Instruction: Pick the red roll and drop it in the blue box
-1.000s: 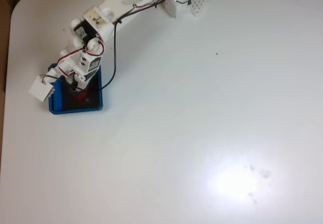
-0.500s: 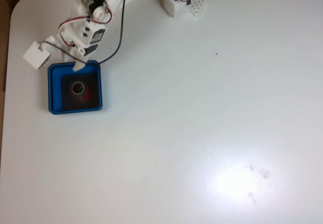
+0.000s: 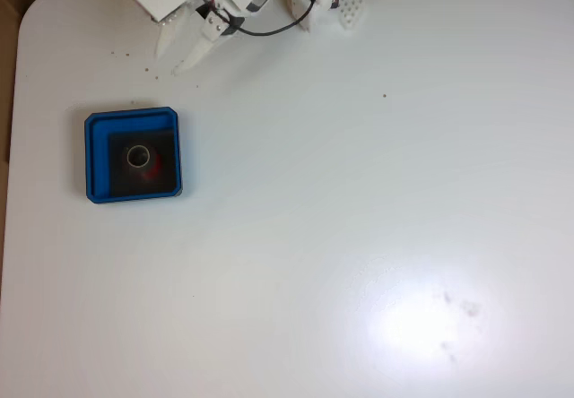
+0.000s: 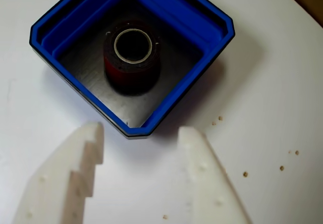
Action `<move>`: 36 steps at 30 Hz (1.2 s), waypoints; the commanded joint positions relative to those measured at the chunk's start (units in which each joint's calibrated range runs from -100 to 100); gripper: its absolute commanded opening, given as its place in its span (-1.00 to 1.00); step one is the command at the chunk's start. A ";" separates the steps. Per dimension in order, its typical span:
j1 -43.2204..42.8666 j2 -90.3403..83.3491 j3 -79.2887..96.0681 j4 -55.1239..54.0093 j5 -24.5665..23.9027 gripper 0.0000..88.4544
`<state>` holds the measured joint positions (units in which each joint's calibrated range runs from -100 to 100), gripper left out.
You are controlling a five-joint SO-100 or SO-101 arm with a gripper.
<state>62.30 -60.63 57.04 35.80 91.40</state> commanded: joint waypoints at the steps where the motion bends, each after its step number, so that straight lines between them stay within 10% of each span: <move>1: -0.01 -12.87 14.57 -9.23 0.28 -0.69; 20: -8.12 -33.94 42.96 -12.20 0.10 -0.69; 36: -40.46 -38.54 42.96 -11.95 -0.08 -0.69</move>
<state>28.45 -98.65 99.10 24.71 91.57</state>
